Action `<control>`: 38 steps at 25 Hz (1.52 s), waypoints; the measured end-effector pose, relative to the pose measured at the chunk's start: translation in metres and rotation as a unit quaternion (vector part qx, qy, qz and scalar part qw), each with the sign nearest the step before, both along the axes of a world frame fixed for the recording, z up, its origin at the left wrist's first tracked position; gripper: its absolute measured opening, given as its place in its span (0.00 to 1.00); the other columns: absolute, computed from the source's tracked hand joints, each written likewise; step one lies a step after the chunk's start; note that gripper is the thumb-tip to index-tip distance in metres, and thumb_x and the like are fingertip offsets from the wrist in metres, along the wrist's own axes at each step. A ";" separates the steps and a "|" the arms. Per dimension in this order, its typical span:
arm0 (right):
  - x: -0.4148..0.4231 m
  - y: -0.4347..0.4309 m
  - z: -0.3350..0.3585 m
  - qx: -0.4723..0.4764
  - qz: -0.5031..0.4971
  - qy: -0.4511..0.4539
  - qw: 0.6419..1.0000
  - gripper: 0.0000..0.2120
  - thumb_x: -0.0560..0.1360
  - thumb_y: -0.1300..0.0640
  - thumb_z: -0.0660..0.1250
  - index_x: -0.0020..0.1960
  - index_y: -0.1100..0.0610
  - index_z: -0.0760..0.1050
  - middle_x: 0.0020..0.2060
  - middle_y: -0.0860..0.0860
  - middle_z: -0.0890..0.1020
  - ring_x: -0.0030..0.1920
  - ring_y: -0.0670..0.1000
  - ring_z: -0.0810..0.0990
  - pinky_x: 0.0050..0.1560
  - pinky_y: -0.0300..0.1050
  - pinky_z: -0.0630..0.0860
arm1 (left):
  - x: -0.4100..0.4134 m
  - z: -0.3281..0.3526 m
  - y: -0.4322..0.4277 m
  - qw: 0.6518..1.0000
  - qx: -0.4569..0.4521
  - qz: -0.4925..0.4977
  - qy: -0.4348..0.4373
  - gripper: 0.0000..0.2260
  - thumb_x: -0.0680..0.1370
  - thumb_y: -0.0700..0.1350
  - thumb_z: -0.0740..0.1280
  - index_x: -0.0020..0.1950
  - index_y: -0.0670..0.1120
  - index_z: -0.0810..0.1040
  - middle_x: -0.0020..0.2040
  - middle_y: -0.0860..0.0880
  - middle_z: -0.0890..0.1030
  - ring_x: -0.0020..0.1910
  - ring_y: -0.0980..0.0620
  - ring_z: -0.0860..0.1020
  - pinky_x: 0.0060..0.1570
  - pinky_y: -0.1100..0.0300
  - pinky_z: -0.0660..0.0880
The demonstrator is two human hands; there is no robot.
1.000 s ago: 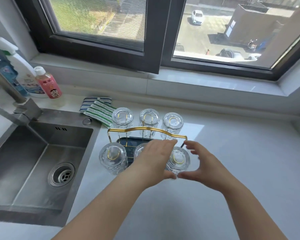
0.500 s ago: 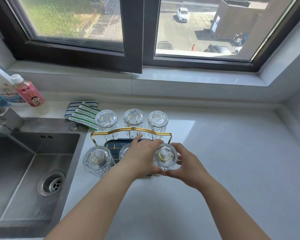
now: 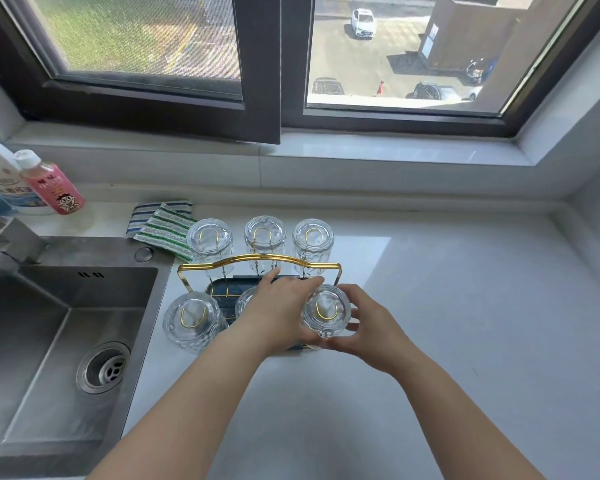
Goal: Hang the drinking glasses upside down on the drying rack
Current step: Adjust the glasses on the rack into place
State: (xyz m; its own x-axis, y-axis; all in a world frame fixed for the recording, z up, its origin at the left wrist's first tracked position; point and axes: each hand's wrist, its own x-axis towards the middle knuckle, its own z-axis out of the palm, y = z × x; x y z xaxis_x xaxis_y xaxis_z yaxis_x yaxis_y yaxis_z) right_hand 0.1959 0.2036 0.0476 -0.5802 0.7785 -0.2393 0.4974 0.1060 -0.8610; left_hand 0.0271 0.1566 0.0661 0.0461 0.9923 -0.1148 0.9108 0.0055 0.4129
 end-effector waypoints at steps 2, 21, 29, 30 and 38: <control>0.001 0.000 0.000 -0.006 0.005 0.002 1.000 0.32 0.57 0.49 0.79 0.56 0.41 0.68 0.50 0.38 0.79 0.51 0.37 0.77 0.47 0.31 0.75 | 0.000 -0.001 0.000 1.000 -0.005 -0.001 0.001 0.40 0.64 0.60 0.73 0.71 0.53 0.60 0.65 0.50 0.73 0.67 0.51 0.66 0.72 0.53 0.44; 0.023 0.062 0.028 0.013 -0.170 0.102 0.980 0.21 0.69 0.69 0.69 0.56 0.53 0.69 0.52 0.55 0.79 0.49 0.49 0.80 0.46 0.38 0.75 | -0.027 0.054 0.015 0.971 0.066 0.039 -0.228 0.19 0.67 0.54 0.73 0.56 0.55 0.76 0.47 0.59 0.81 0.44 0.63 0.75 0.43 0.69 0.71; -0.052 0.114 0.018 0.036 0.038 -0.023 0.998 0.44 0.61 0.60 0.79 0.69 0.51 0.59 0.68 0.51 0.68 0.66 0.50 0.68 0.65 0.49 0.68 | -0.060 0.050 0.095 0.998 0.004 0.038 0.055 0.34 0.68 0.53 0.74 0.69 0.49 0.64 0.68 0.48 0.71 0.69 0.46 0.65 0.69 0.50 0.56; -0.057 0.118 0.014 0.032 0.054 -0.035 0.997 0.46 0.60 0.59 0.79 0.70 0.51 0.58 0.69 0.51 0.67 0.67 0.50 0.67 0.66 0.50 0.67 | -0.060 0.043 0.102 0.994 -0.041 0.023 0.100 0.38 0.67 0.55 0.74 0.72 0.49 0.60 0.71 0.48 0.67 0.72 0.46 0.60 0.72 0.47 0.49; -0.060 0.122 -0.002 0.037 0.032 -0.018 0.999 0.47 0.54 0.55 0.81 0.67 0.46 0.62 0.58 0.45 0.73 0.59 0.49 0.74 0.60 0.55 0.74 | -0.059 0.016 0.119 0.996 -0.069 0.004 0.051 0.33 0.65 0.56 0.75 0.66 0.53 0.68 0.63 0.51 0.75 0.70 0.48 0.61 0.70 0.41 0.35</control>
State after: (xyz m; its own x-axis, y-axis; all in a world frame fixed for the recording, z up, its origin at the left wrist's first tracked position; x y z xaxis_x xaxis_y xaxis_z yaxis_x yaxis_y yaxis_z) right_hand 0.1362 0.3260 0.0458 -0.6215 0.7563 -0.2042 0.5177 0.2010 -0.8316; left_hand -0.0323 0.2751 0.0825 0.0197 0.9668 -0.2547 0.9479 0.0629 0.3122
